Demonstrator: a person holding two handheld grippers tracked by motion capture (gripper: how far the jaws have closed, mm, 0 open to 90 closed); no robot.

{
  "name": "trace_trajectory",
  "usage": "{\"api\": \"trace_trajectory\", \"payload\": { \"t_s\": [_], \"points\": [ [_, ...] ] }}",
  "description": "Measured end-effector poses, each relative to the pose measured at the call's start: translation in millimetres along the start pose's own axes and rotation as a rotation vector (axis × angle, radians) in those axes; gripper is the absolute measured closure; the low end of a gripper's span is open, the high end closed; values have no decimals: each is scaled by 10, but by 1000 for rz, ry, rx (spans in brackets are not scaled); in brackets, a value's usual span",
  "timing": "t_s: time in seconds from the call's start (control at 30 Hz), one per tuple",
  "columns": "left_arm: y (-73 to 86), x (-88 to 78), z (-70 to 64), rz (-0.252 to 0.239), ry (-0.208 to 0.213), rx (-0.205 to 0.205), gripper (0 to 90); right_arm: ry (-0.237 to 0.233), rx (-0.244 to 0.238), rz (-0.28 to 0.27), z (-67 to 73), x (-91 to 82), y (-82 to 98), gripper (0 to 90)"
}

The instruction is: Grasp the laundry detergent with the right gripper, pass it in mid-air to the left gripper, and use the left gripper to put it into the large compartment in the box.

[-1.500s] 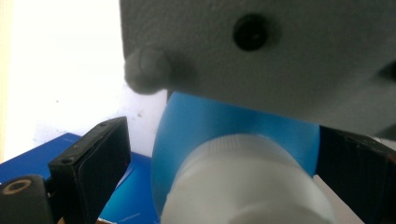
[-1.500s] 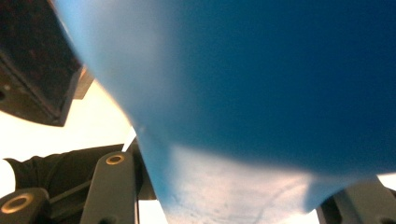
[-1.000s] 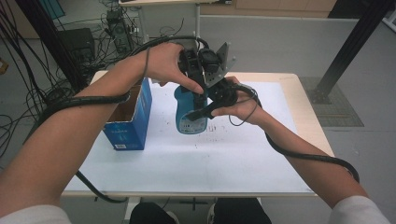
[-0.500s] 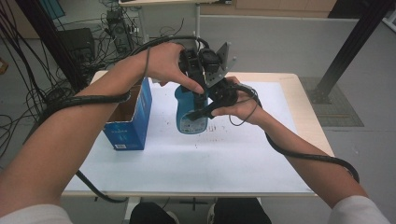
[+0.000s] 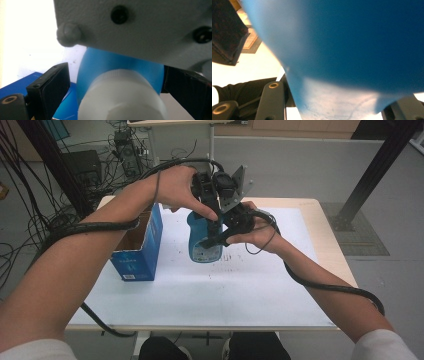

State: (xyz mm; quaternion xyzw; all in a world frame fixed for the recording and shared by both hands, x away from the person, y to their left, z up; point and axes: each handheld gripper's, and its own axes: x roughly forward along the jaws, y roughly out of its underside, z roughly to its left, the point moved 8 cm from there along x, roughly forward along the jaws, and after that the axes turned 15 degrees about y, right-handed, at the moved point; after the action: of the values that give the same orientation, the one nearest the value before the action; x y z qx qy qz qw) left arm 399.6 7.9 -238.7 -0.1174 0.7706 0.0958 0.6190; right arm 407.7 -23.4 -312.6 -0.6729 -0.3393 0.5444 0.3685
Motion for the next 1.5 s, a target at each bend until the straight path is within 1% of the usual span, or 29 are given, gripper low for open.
{"api": "trace_trajectory", "payload": {
  "t_s": [0.47, 0.97, 1.23, 1.5],
  "points": [
    [-16, -12, -1, -7, -5, 2, 67, 6, 4, 2, -17, -4, 10, 441],
    [0, 0, 5, 0, 1, 1, 67, 5, 6, 4, -16, 7, 6, 441],
    [-4, 6, 8, -3, -2, 2, 68, 6, 5, 6, -18, 3, 16, 441],
    [-16, 0, 3, 4, -3, 5, 70, 8, 4, 6, -17, -11, 13, 441]
  ]
}}
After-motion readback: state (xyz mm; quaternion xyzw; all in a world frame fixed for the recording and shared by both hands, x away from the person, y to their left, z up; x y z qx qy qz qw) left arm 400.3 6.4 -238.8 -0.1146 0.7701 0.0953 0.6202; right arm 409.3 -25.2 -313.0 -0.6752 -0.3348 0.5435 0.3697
